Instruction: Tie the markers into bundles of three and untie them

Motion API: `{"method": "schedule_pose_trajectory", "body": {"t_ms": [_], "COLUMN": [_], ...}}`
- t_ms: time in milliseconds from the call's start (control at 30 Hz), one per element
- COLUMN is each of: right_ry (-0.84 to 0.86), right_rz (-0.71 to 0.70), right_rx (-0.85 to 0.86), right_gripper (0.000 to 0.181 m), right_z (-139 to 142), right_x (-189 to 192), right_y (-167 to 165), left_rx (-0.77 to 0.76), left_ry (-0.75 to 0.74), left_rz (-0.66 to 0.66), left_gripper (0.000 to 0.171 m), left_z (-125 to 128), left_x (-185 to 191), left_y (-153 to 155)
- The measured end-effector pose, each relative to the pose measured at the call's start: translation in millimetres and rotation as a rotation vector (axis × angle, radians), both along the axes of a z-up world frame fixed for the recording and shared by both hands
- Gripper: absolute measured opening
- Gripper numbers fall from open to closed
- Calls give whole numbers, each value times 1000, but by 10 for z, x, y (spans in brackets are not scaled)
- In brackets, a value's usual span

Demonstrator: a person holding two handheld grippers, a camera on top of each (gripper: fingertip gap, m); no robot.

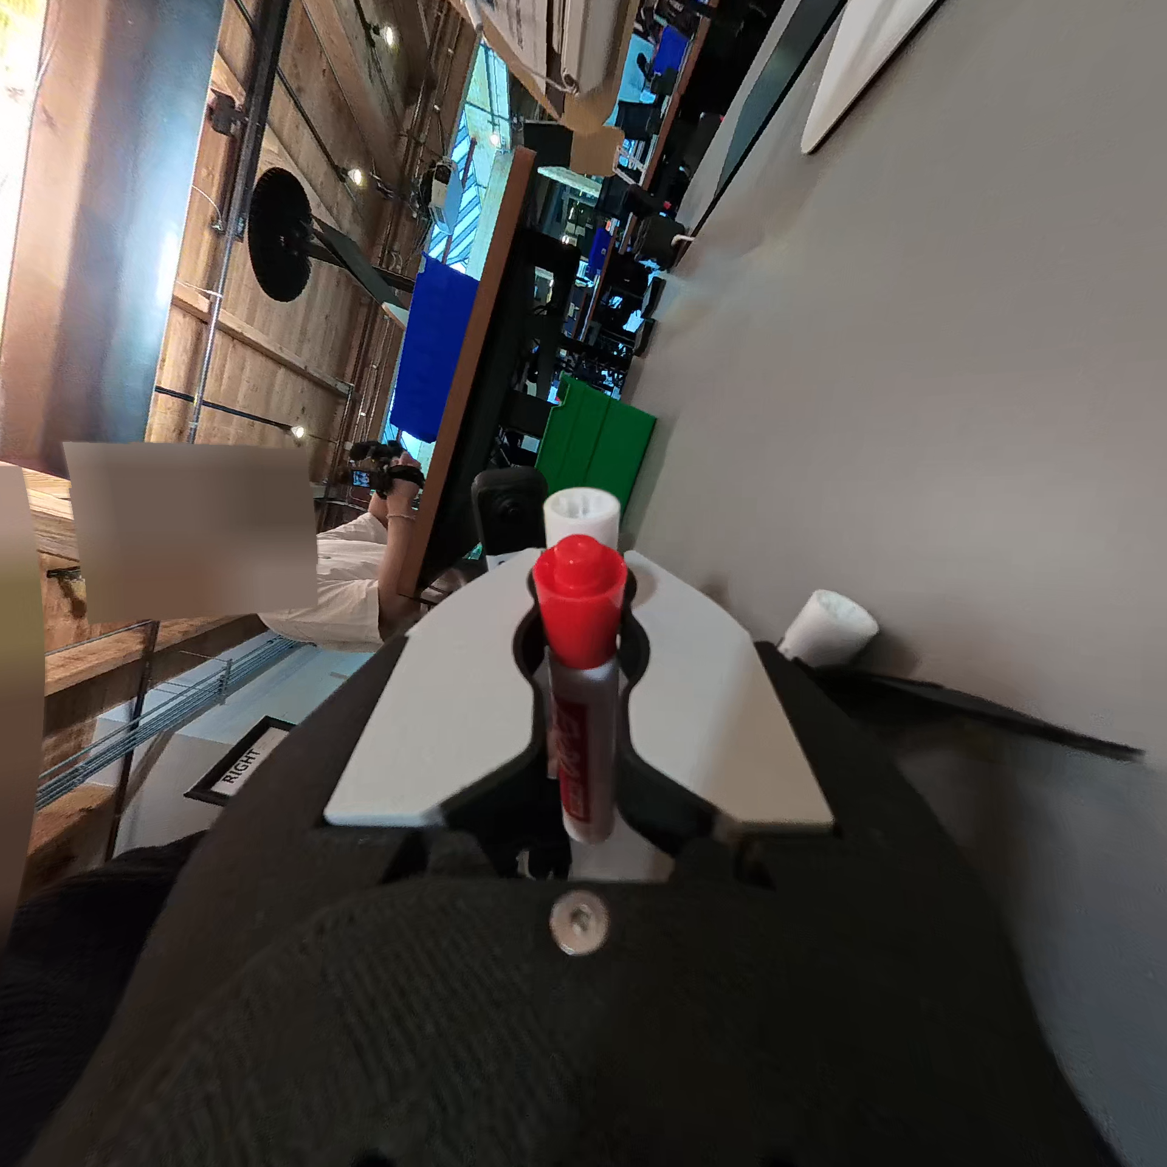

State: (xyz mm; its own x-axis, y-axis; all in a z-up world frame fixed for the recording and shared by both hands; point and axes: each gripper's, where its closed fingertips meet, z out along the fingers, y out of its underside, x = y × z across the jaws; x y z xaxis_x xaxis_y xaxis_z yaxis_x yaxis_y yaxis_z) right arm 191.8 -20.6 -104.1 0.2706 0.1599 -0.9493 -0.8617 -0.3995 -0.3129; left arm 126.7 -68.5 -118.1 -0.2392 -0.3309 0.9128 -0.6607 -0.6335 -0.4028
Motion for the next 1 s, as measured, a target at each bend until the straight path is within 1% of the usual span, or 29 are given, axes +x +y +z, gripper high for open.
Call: {"method": "schedule_pose_trajectory", "body": {"t_ms": [167,300,467,700,833,1000], "right_ry": [44,53,38,96,58,66], "right_rz": [40,96,141,135,161,186], "right_rx": [22,31,32,28,43,63], "right_gripper": [19,19,19,19,20,20], "right_z": [65,95,97,60,72,86], "right_x": [-92,-250,-390,-370,-425,-522], "right_y": [-46,-81,-81,-20,10,29], "left_rx": [59,84,-1,-90,-130,-156], "left_ry": [-60,-97,-62,17,13,-1], "left_rz": [-108,-144,-160,-146,-150,-153], "left_gripper": [45,48,52,54,55,54], "left_z": [53,93,96,-2,16,53], "left_x": [-85,-126,-119,-47,-37,-37], "left_y": [-202,-291,-385,-442,-441,-439]}}
